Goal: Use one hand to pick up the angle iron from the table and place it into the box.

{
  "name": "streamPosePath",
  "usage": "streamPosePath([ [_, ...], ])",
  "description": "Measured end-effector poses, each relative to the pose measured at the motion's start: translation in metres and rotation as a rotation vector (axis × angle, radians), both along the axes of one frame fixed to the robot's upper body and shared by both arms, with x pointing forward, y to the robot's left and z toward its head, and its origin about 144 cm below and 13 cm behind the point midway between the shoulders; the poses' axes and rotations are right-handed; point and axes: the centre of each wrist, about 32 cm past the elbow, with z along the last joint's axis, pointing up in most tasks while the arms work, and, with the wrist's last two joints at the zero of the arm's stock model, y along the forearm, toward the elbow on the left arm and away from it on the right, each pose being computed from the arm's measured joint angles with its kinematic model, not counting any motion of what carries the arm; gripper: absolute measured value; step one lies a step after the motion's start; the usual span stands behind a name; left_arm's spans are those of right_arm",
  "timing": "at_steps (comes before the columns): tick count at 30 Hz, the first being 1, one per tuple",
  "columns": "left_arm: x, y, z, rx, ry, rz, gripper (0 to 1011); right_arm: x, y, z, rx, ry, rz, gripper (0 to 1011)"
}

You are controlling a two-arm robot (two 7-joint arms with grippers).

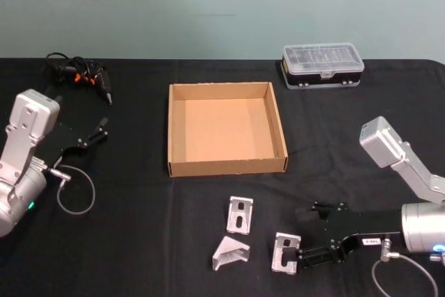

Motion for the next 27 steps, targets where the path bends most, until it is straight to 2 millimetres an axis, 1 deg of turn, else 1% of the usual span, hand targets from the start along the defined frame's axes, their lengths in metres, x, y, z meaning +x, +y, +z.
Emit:
streamPosePath([
  [6,0.0,0.0,0.0,0.0,0.0,0.0,1011,0.004,0.004,-0.003,-0.007,0.007,0.016,1003],
  [15,0.0,0.0,0.0,0.0,0.0,0.0,1011,0.008,0.005,-0.008,-0.024,0.017,0.027,1003],
  [27,0.0,0.0,0.0,0.0,0.0,0.0,1011,0.016,0.012,-0.018,-0.026,0.017,0.031,1003],
])
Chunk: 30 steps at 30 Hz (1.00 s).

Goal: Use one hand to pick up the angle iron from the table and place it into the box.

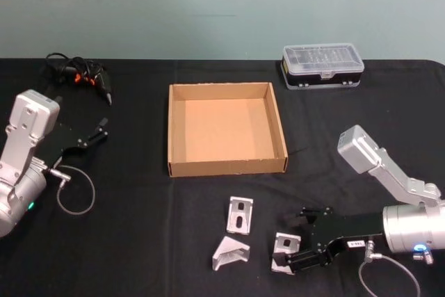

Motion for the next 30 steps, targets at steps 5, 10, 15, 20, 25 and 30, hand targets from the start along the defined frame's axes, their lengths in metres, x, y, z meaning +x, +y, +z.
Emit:
streamPosePath([
  [5,0.0,0.0,0.0,0.0,0.0,0.0,1011,0.0013,0.0012,-0.0012,-0.008,-0.001,0.003,1003],
  [10,0.0,0.0,0.0,0.0,0.0,0.0,1011,0.0008,0.0007,-0.0018,-0.009,-0.004,0.003,1003],
  [15,0.0,0.0,0.0,0.0,0.0,0.0,1011,-0.0004,0.0001,-0.003,-0.012,-0.004,-0.001,920],
  [20,0.0,0.0,0.0,0.0,0.0,0.0,1011,-0.0011,-0.0003,-0.0032,-0.014,-0.007,-0.003,813],
  [25,0.0,0.0,0.0,0.0,0.0,0.0,1011,-0.0023,-0.0012,-0.0041,-0.015,-0.011,-0.005,634],
  [30,0.0,0.0,0.0,0.0,0.0,0.0,1011,-0.0032,-0.0023,-0.0043,-0.006,-0.021,-0.013,481],
])
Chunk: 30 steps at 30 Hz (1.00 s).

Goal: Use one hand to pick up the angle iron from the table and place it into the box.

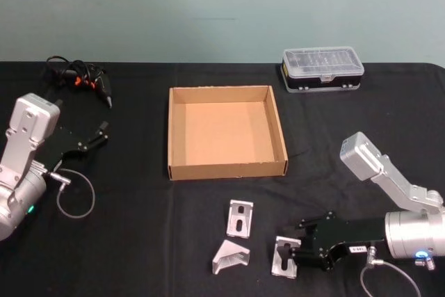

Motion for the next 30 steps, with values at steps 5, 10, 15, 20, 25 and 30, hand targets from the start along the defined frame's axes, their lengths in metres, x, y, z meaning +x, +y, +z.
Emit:
streamPosePath([
  [5,0.0,0.0,0.0,0.0,0.0,0.0,1011,-0.001,0.0,-0.001,0.006,-0.005,-0.003,334],
  [10,0.0,0.0,0.0,0.0,0.0,0.0,1011,-0.001,0.0,-0.001,0.007,-0.008,-0.006,153],
  [15,0.0,0.0,0.0,0.0,0.0,0.0,1011,-0.001,0.0,-0.002,0.008,-0.006,-0.006,79],
  [20,0.0,0.0,0.0,0.0,0.0,0.0,1011,-0.003,0.0,-0.003,0.009,-0.007,-0.009,79],
  [25,0.0,0.0,0.0,0.0,0.0,0.0,1011,-0.005,0.0,0.003,0.017,-0.038,-0.023,79],
  [30,0.0,0.0,0.0,0.0,0.0,0.0,1011,-0.009,-0.002,0.019,0.065,-0.136,-0.092,79],
])
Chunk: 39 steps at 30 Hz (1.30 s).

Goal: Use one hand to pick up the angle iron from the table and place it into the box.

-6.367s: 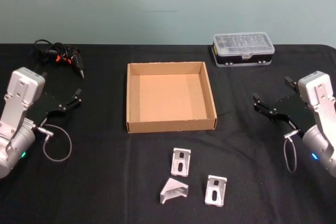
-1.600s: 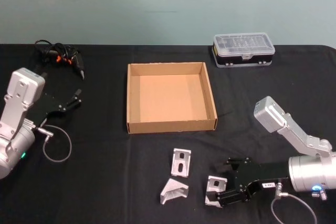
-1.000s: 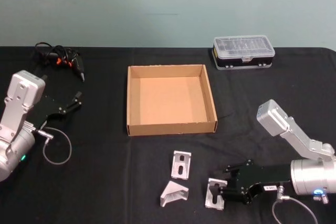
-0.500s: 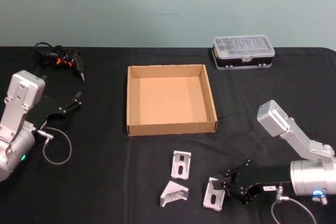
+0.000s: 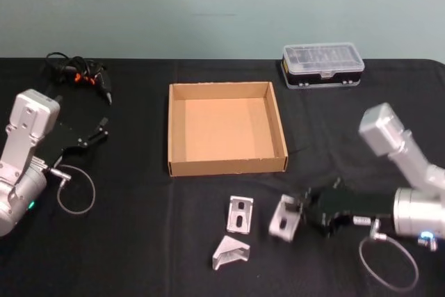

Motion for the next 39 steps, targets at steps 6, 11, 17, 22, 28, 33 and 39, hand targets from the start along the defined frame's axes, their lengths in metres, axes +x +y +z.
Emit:
streamPosePath([
  [6,0.0,0.0,0.0,0.0,0.0,0.0,1012,0.0,0.002,0.016,0.055,-0.128,-0.11,79],
  [11,0.0,0.0,0.0,0.0,0.0,0.0,1011,0.008,0.011,0.018,0.067,-0.207,-0.173,79],
  [17,0.0,0.0,0.0,0.0,0.0,0.0,1011,0.029,0.029,0.015,0.053,-0.275,-0.24,79],
  [22,0.0,0.0,0.0,0.0,0.0,0.0,1011,0.046,0.04,0.011,0.039,-0.285,-0.252,79],
  [28,0.0,0.0,0.0,0.0,0.0,0.0,1011,0.067,0.053,0.006,0.014,-0.279,-0.258,79],
  [33,0.0,0.0,0.0,0.0,0.0,0.0,1011,0.08,0.062,0.0,-0.003,-0.266,-0.262,79],
  [39,0.0,0.0,0.0,0.0,0.0,0.0,1011,0.091,0.067,-0.007,-0.023,-0.246,-0.27,79],
])
